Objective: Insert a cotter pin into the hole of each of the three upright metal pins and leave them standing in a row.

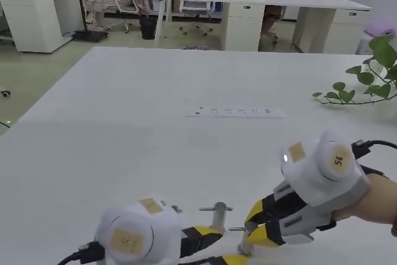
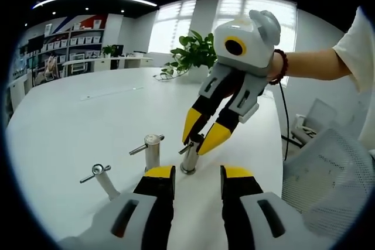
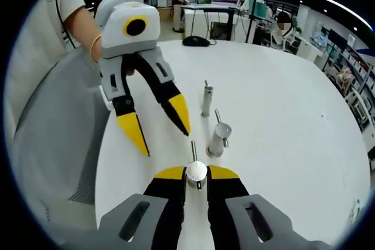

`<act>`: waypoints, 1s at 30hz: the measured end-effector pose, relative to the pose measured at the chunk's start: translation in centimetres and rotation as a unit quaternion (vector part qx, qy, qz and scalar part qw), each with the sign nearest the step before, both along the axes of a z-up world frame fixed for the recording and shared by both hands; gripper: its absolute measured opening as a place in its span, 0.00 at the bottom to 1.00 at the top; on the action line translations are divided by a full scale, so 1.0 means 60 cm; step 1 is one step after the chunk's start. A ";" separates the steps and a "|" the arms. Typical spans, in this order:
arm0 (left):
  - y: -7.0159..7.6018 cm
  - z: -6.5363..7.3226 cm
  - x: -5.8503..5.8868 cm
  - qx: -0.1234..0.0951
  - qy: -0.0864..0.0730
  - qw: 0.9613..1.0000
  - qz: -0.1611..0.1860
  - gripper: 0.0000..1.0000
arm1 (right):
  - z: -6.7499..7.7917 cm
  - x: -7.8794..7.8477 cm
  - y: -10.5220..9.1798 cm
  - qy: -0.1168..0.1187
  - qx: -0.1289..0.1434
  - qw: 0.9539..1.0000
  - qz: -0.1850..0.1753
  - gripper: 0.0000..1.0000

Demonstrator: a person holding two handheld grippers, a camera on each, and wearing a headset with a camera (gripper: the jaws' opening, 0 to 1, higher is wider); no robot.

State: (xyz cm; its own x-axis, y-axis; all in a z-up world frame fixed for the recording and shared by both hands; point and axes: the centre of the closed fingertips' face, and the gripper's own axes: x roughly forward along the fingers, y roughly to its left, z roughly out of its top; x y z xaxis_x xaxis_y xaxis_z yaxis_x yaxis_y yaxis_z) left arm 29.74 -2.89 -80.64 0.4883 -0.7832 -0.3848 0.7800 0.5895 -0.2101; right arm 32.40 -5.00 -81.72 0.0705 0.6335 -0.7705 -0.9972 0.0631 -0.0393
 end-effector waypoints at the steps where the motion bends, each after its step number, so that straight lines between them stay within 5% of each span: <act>1: 0.004 0.004 -0.002 0.000 -0.002 1.000 0.002 0.30 | 0.002 0.001 0.000 0.000 -0.001 1.000 0.000 0.13; 30: 0.078 0.045 -0.024 -0.006 -0.023 0.998 0.057 0.48 | -0.004 0.057 -0.034 -0.002 -0.034 0.999 -0.012 0.14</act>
